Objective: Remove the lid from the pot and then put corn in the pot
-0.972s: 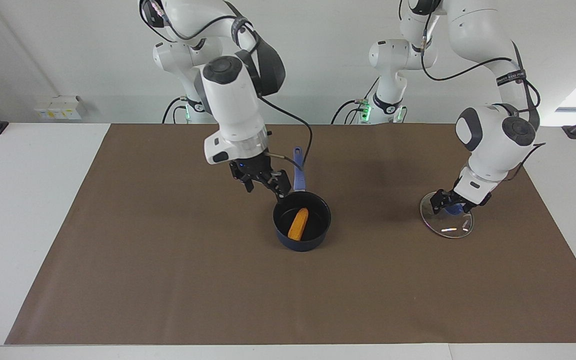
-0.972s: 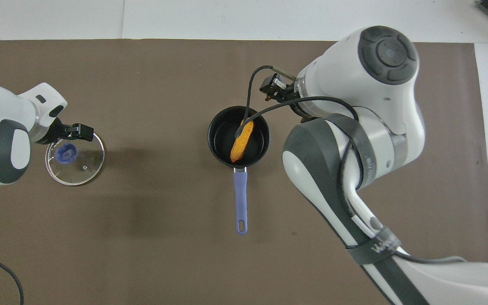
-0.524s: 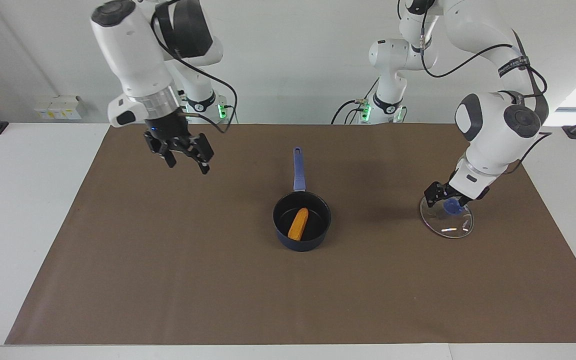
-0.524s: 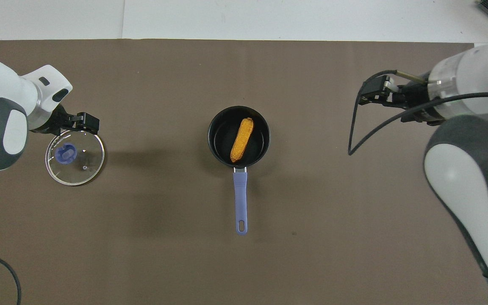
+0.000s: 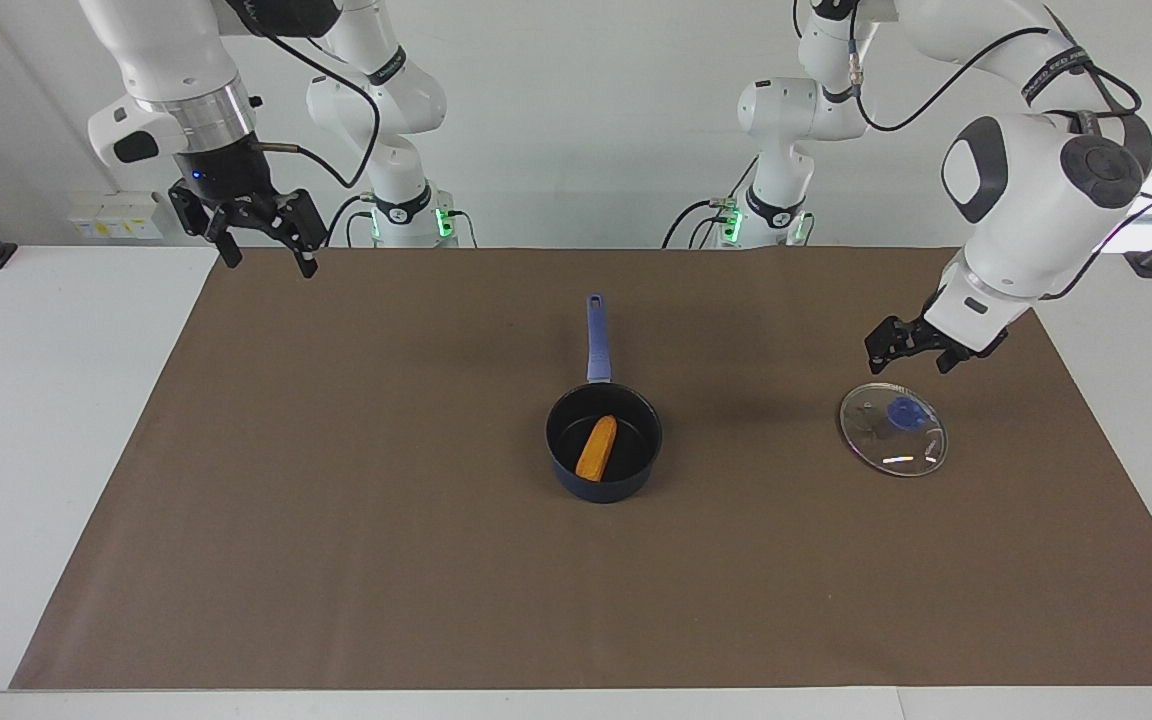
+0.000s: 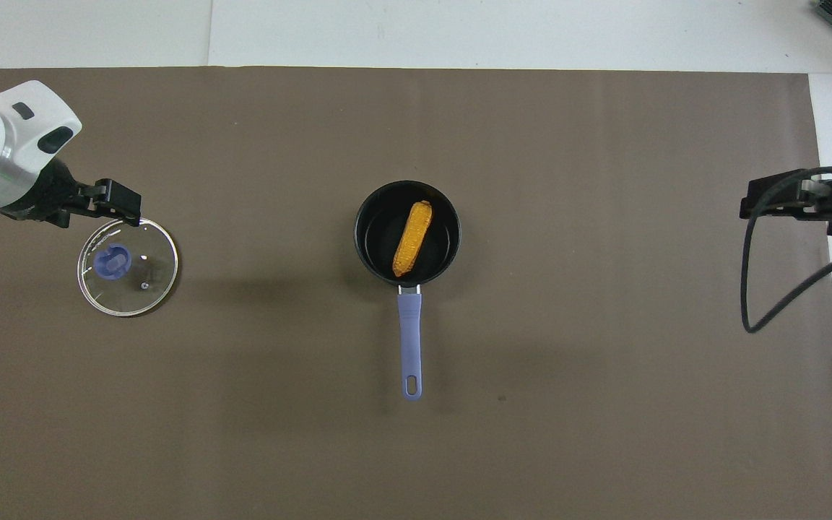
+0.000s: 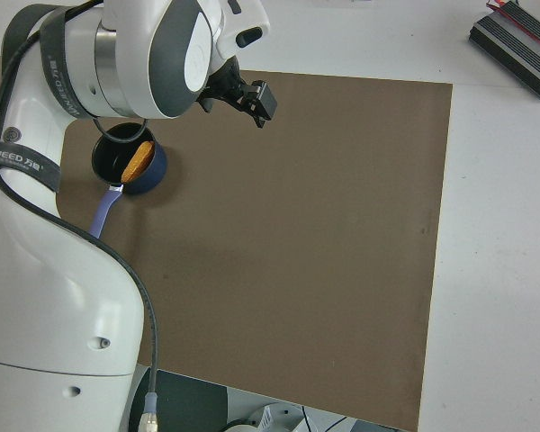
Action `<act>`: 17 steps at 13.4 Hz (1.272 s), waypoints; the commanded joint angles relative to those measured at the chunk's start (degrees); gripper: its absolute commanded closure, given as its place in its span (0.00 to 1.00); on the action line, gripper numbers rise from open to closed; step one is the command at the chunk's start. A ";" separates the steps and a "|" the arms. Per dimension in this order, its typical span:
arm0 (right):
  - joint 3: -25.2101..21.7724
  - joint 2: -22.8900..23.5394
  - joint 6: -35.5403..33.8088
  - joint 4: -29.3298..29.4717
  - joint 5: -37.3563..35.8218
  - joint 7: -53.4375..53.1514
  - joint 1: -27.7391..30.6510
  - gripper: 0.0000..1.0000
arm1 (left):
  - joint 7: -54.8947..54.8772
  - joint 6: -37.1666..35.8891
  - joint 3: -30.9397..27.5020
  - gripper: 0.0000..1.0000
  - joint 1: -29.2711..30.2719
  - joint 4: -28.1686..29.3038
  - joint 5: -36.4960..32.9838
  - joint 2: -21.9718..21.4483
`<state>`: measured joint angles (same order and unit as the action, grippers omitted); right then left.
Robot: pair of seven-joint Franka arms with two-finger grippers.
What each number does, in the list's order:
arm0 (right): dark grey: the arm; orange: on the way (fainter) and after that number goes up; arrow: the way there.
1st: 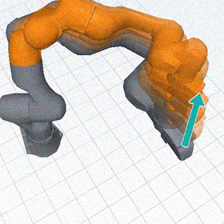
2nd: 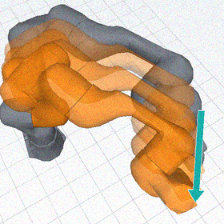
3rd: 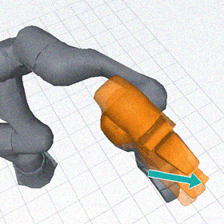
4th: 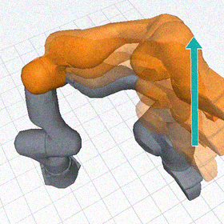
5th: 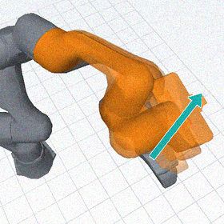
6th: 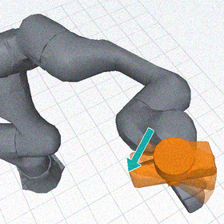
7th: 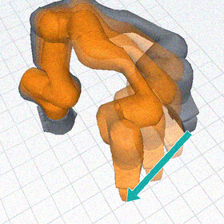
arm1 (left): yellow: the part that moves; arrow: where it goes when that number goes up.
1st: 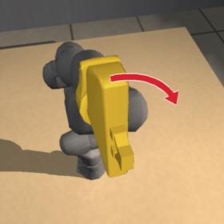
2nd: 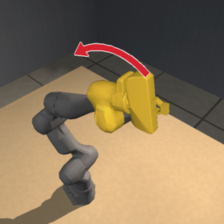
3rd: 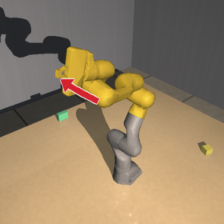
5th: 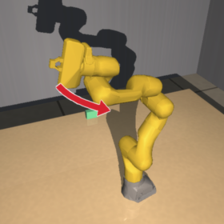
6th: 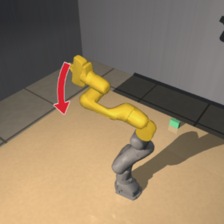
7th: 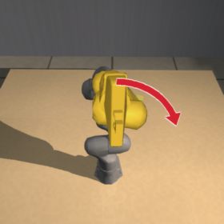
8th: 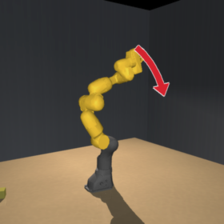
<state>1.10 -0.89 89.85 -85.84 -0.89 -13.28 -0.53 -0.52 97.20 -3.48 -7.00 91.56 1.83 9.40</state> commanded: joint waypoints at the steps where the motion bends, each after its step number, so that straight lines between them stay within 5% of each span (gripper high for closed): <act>1: 0.05 1.94 -5.72 6.18 -1.04 1.32 0.44 0.00 | -4.22 -3.67 -0.92 0.00 1.81 0.19 0.81 -2.98; 4: -0.39 5.54 -11.17 12.70 -1.13 1.41 0.44 0.00 | -3.53 -6.40 -0.92 0.00 2.70 0.37 0.81 -5.52; 7: -0.39 4.77 -10.93 12.01 -0.87 2.38 0.27 0.00 | -4.49 -9.56 -0.92 0.00 2.70 0.55 0.81 -8.25; 13: -0.39 -1.56 -5.58 0.69 0.19 2.55 0.79 0.00 | -4.84 -15.36 -0.83 0.00 2.70 -3.22 -0.42 -8.26; 17: -0.39 -2.27 -5.65 -0.20 0.54 5.89 0.88 0.00 | -5.28 -20.38 -0.92 0.00 2.70 -7.54 -0.51 -7.20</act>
<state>0.84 -0.79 82.33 -82.81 -1.31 -10.61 -0.35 -4.64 79.11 -4.43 -4.47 86.69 1.80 1.16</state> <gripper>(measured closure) 0.000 0.000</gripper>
